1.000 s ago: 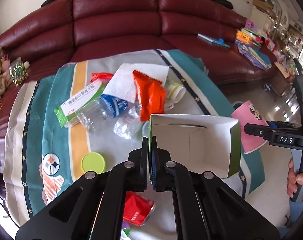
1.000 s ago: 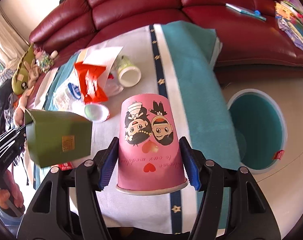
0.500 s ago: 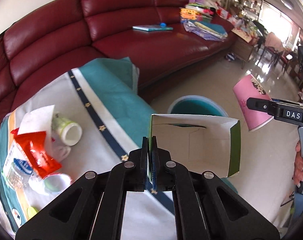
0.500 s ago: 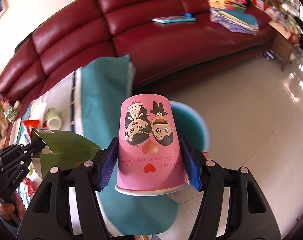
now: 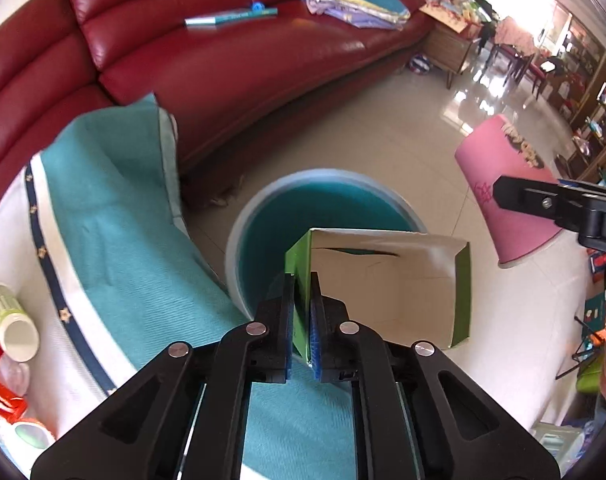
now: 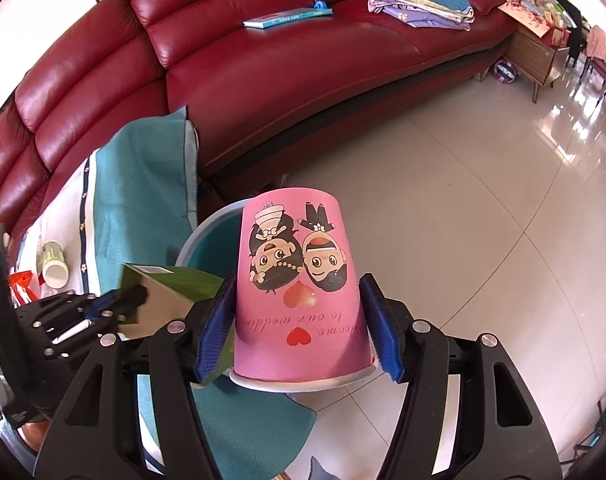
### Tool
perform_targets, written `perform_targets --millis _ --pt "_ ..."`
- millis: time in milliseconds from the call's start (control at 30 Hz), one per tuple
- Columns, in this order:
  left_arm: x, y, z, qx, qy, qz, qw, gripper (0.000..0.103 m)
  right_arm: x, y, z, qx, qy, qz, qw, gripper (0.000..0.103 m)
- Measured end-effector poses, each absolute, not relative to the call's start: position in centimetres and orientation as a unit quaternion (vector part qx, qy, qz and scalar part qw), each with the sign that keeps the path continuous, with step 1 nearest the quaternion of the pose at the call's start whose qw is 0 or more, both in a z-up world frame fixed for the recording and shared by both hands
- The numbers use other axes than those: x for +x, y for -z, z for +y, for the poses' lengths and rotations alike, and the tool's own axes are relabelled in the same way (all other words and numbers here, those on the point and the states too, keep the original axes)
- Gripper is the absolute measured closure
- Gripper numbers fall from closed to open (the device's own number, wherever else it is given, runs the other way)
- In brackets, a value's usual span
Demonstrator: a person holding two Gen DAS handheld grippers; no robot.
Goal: Collect trash
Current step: 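Carry the pink cup and green box to the bin and release both, then move both tools back over the table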
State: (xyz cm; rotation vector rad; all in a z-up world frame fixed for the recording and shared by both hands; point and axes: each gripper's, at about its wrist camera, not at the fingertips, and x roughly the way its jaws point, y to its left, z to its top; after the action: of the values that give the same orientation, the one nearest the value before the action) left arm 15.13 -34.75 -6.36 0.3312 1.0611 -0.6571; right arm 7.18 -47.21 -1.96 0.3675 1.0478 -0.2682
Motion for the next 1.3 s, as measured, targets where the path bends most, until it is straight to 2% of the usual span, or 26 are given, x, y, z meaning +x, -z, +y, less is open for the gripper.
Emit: perform_targets --millis 67,133,167,233,367,433,533,800,933,1100,1300 --pt "15.6 7.3 -35.2 0.151 0.305 0.505 0.793 0.083 7.8 2.3 -47.0 0.172 0.126 0.502 0.838 0.044" --pt "15.9 7.6 -35.4 0.148 0.305 0.504 0.795 0.061 8.4 2.6 -46.8 0.167 0.124 0.507 0.837 0.044" --pt "15.8 7.6 -35.2 0.147 0.304 0.499 0.798 0.057 8.7 2.7 -46.6 0.165 0.123 0.508 0.836 0.044" --pt "15.5 7.4 -34.9 0.15 0.302 0.489 0.804 0.044 9.1 2.9 -46.4 0.161 0.12 0.511 0.836 0.044" --pt "15.5 7.1 -33.5 0.142 0.295 0.487 0.81 0.031 9.9 3.5 -45.8 0.157 0.112 0.517 0.834 0.043" --pt "15.2 6.7 -32.6 0.136 0.29 0.488 0.812 0.017 10.2 4.1 -45.5 0.155 0.107 0.523 0.831 0.043" --pt "14.7 6.4 -31.1 0.132 0.279 0.483 0.819 0.009 10.7 5.1 -45.1 0.157 0.103 0.534 0.824 0.043" --pt "14.3 6.3 -29.1 0.121 0.269 0.499 0.815 0.007 11.1 7.0 -43.7 0.152 0.089 0.56 0.81 0.042" --pt "13.9 6.0 -28.6 0.121 0.269 0.499 0.815 0.007 11.1 7.3 -43.0 0.148 0.087 0.565 0.807 0.027" --pt "13.3 5.7 -27.7 0.122 0.267 0.497 0.817 0.006 10.8 7.0 -42.8 0.157 0.098 0.566 0.803 0.018" --pt "12.4 5.2 -26.3 0.114 0.267 0.497 0.818 0.006 9.7 6.0 -42.0 0.156 0.107 0.563 0.804 0.016"
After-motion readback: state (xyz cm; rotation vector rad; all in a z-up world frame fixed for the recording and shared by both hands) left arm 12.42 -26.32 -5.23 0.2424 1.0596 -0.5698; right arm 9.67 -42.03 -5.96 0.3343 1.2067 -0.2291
